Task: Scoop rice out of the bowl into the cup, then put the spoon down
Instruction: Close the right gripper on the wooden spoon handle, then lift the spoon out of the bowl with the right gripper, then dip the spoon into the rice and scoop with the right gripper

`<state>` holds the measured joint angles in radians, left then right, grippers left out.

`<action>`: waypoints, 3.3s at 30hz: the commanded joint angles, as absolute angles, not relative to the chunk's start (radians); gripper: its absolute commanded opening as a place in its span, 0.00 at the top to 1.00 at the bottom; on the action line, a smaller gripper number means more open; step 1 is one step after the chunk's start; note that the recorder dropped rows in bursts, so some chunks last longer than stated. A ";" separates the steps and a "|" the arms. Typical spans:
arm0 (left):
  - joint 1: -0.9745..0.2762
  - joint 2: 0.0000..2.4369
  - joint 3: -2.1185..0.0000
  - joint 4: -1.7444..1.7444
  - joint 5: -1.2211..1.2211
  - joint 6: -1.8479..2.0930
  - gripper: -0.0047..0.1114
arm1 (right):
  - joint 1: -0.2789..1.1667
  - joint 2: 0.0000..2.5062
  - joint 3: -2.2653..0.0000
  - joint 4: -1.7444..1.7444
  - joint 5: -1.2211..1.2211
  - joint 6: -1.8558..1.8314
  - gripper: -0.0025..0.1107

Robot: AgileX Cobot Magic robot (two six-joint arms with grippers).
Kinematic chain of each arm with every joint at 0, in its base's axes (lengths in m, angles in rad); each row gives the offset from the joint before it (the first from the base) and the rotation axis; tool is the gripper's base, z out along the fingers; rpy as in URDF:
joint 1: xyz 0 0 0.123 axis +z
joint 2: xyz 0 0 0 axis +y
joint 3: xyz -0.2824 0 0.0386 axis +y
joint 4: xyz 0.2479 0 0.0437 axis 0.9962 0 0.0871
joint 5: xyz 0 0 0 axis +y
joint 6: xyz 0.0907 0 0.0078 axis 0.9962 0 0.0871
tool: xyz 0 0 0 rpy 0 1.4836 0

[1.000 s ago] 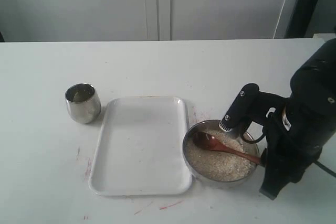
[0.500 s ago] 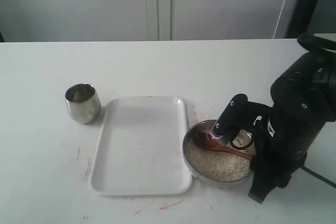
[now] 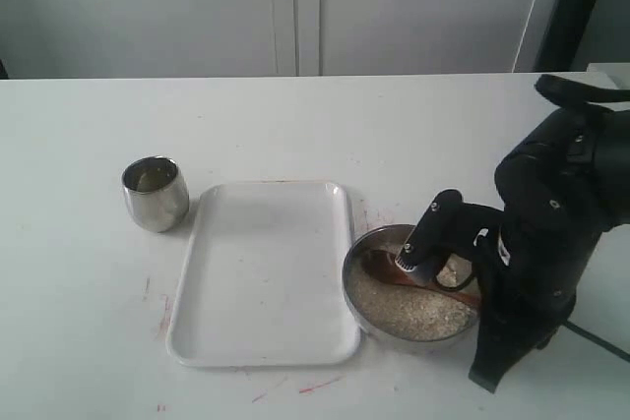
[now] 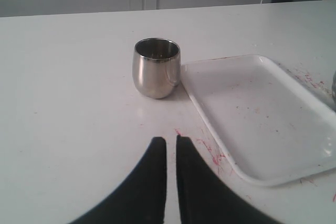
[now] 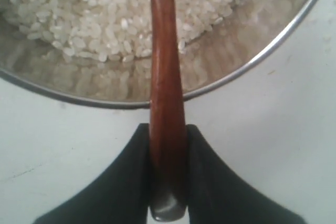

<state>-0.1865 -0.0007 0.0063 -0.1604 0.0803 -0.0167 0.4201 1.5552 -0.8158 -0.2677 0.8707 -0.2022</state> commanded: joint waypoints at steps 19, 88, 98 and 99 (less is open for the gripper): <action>-0.188 0.000 0.000 -0.171 0.076 -0.019 0.84 | 0.463 1.050 -0.848 -0.177 1.221 -0.194 0.98; -0.188 0.000 0.000 -0.171 0.076 -0.019 0.84 | 0.702 1.562 -0.813 -0.783 1.221 0.081 0.98; -0.188 0.000 0.000 -0.171 0.076 -0.019 0.84 | 0.702 1.562 -0.813 -0.755 1.221 0.072 0.98; -0.188 0.000 0.000 -0.171 0.076 -0.019 0.84 | 0.702 1.562 -0.813 -0.755 1.221 0.072 0.98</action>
